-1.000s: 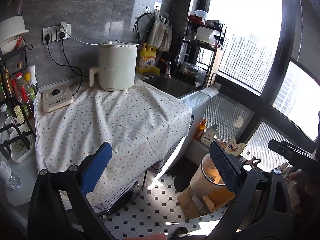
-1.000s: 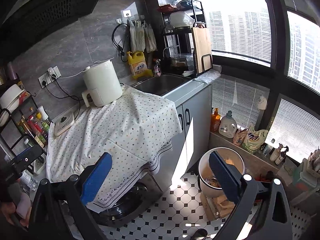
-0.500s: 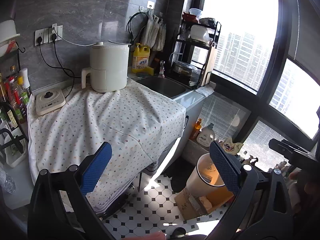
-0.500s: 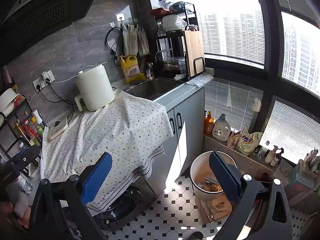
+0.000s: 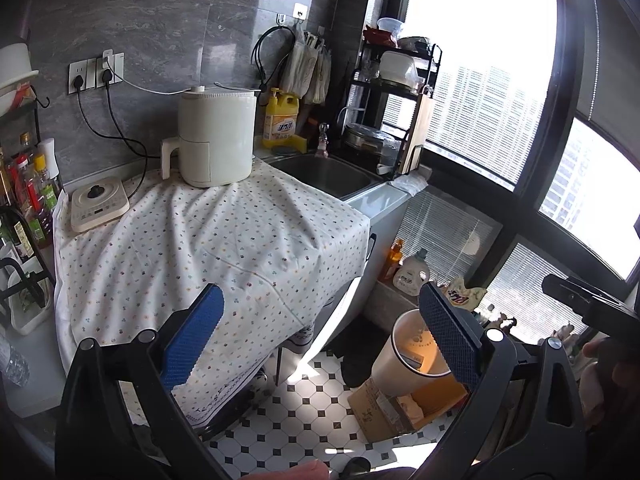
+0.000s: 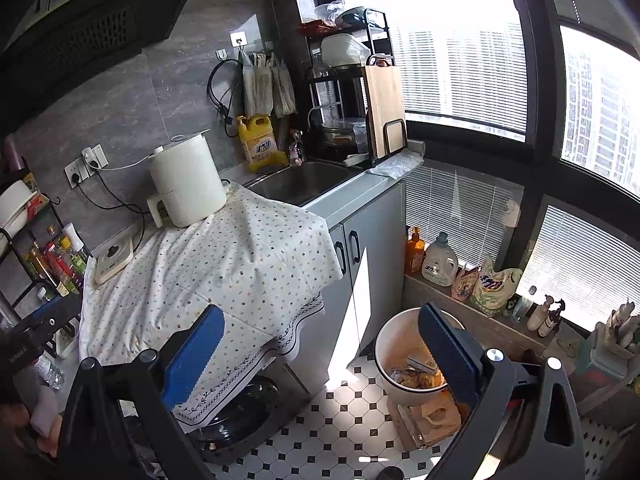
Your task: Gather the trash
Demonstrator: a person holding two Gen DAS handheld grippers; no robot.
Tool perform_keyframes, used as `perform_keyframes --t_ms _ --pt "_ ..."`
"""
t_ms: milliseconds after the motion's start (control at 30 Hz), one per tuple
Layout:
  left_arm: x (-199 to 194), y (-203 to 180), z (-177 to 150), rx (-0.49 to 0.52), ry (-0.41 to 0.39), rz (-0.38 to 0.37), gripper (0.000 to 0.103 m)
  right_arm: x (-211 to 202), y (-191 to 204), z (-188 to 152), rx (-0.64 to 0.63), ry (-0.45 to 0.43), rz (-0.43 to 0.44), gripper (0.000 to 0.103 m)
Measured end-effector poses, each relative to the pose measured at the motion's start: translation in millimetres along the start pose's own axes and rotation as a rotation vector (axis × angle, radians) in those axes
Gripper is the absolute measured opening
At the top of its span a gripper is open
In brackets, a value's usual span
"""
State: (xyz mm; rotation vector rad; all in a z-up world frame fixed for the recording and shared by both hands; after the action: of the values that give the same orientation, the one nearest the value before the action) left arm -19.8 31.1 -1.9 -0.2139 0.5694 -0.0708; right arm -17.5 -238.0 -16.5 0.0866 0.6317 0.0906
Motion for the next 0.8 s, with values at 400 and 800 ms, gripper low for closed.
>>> perform_keyframes --t_ms 400,800 --pt "-11 7 -4 -0.010 -0.008 0.030 0.097 0 12 1 -0.016 0.001 0.026 0.095" --pt "-23 13 -6 -0.009 -0.031 0.052 0.097 2 20 -10 -0.011 0.033 0.043 0.095"
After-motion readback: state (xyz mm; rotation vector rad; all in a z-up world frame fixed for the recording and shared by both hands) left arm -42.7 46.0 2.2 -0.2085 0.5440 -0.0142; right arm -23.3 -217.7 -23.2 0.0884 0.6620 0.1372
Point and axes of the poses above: each gripper's, at about its wrist camera, not at the fingertips, and x roughly the way its jaws point, y to its left, z to its top, the point moved 6 cm from there along x, roughly the way its jaws point, and after that the axes turned 4 degrees about -x, right-handed, at the moved point
